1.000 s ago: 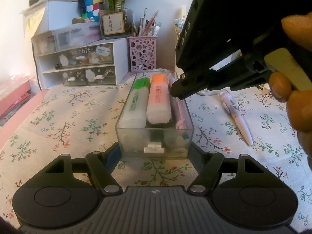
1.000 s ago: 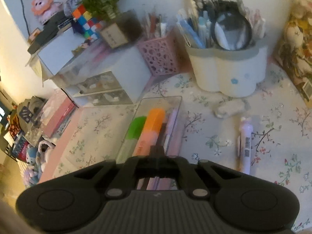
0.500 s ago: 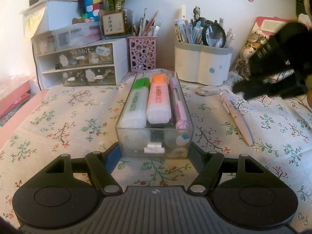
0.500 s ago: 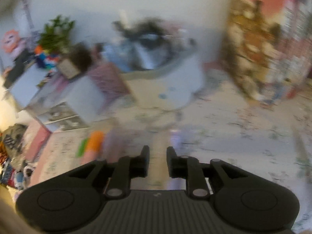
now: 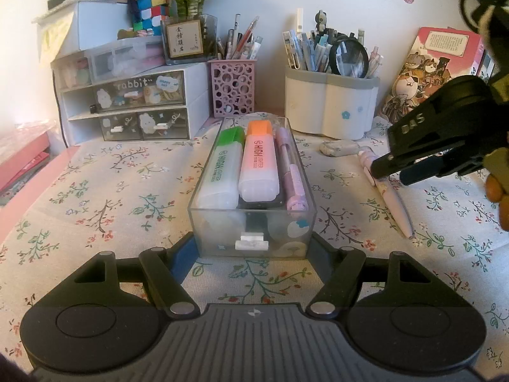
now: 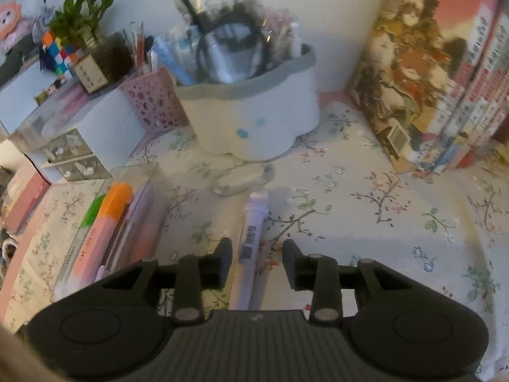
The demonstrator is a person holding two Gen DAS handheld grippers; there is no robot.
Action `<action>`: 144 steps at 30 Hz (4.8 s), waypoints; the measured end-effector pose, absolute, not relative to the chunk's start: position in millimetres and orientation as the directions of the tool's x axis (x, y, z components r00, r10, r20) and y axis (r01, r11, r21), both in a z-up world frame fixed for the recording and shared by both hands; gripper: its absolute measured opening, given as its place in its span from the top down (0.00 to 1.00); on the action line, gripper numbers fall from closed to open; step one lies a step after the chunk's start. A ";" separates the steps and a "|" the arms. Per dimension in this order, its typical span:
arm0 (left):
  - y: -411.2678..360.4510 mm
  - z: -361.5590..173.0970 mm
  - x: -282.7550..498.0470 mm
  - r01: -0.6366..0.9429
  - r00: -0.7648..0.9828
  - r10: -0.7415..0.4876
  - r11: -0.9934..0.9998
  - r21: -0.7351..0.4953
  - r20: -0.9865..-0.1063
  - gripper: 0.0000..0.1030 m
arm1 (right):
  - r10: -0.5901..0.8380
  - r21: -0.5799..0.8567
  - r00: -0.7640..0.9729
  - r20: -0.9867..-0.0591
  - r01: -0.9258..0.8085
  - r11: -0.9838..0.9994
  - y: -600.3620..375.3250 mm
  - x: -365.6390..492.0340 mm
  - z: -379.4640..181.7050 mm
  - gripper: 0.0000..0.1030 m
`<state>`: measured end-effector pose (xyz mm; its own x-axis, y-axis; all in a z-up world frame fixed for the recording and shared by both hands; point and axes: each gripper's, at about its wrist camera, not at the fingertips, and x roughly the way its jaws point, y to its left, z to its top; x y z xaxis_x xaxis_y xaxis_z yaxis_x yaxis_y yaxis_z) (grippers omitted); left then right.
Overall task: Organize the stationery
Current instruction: 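Move the right gripper to the white barcode-labelled marker, then close the right gripper on the white marker and lift it, then carry the white marker over the clear box and lower it in, then open the right gripper and withdraw from the box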
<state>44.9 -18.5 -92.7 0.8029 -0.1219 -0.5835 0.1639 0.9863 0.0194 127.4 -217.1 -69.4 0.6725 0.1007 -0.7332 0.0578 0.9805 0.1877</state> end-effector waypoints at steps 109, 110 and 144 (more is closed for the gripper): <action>-19.9 -92.2 44.5 0.168 0.803 -0.127 0.986 0.016 -0.583 0.31 | 0.360 0.581 0.706 -0.610 0.089 0.809 -164.8 145.3 -48.1 0.83; -19.8 -92.1 44.7 0.169 0.803 -0.128 0.986 0.016 -0.583 0.31 | 0.361 0.580 0.705 -0.610 0.087 0.810 -164.1 145.8 -48.5 0.83; -21.3 -92.4 45.0 0.171 0.802 -0.130 0.985 0.015 -0.583 0.31 | 0.350 0.541 0.711 -0.610 0.051 0.839 -165.6 143.6 -50.2 0.83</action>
<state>45.0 -21.3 -92.4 0.8023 -0.1303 -0.5825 0.1710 0.9851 0.0151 143.6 -165.6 -50.2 0.7109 0.3500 -0.6100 0.0510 0.8395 0.5410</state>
